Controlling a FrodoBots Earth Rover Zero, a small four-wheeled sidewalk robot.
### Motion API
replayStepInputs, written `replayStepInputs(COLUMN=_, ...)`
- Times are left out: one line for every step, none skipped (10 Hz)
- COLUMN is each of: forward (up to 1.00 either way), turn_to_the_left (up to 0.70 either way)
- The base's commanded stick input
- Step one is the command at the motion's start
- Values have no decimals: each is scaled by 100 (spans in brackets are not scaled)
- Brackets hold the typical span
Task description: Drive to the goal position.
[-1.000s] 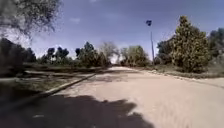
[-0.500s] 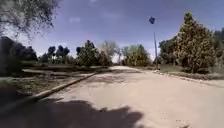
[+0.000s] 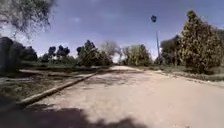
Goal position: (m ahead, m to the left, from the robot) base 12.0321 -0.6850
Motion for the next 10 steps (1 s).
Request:
replayStepInputs(forward=70, turn_to_the_left=-5)
replayStepInputs(forward=70, turn_to_the_left=-31)
replayStepInputs(forward=70, turn_to_the_left=-34)
replayStepInputs(forward=70, turn_to_the_left=-31)
replayStepInputs(forward=70, turn_to_the_left=-18)
replayStepInputs(forward=70, turn_to_the_left=-5)
replayStepInputs(forward=70, turn_to_the_left=0)
replayStepInputs(forward=70, turn_to_the_left=0)
replayStepInputs(forward=70, turn_to_the_left=0)
replayStepInputs(forward=70, turn_to_the_left=0)
